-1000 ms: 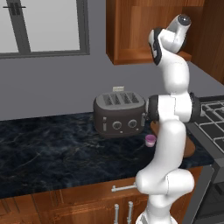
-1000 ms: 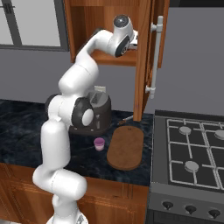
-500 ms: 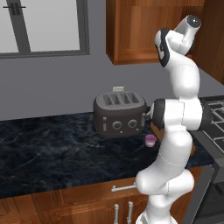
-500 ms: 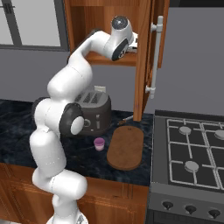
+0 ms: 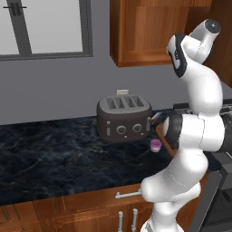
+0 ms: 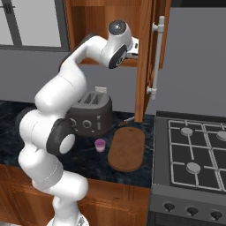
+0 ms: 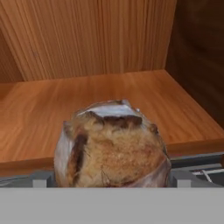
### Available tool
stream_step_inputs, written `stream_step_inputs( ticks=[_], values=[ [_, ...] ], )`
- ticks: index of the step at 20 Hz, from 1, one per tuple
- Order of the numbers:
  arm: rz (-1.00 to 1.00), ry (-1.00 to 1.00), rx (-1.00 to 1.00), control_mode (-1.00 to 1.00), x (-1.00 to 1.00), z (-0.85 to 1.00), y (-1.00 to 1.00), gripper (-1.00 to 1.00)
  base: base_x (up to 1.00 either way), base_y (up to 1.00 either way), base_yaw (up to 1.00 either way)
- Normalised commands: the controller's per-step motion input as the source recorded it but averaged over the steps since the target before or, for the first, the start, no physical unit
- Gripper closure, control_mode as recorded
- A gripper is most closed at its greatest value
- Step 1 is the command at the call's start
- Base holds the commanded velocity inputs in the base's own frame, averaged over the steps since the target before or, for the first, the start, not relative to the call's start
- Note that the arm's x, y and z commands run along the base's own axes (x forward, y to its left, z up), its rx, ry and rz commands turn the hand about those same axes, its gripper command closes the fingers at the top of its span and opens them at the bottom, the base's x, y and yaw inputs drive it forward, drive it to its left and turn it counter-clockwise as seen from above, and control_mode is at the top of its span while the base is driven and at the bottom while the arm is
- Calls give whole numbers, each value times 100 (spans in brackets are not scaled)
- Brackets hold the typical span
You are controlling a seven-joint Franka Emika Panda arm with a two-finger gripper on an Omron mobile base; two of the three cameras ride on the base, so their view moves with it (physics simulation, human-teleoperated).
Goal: Pick the bread, place it on the cutting board, pick the jam, place it on the counter, and close the cabinet.
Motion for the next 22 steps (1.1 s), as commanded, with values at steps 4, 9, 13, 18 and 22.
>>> stream_step_inputs(
  ticks=[4,9,13,18,22],
  values=[
    [0,0,0,-100,-65,-4,0,100,0,0,0],
    [0,0,0,-100,-69,-9,0,100,0,0,0],
    [0,0,0,-100,-63,-15,0,100,0,0,0],
    [0,1,-2,-100,-51,-23,2,100,0,0,0],
    [0,1,-2,-100,-36,-26,2,100,0,0,0]
  ],
)
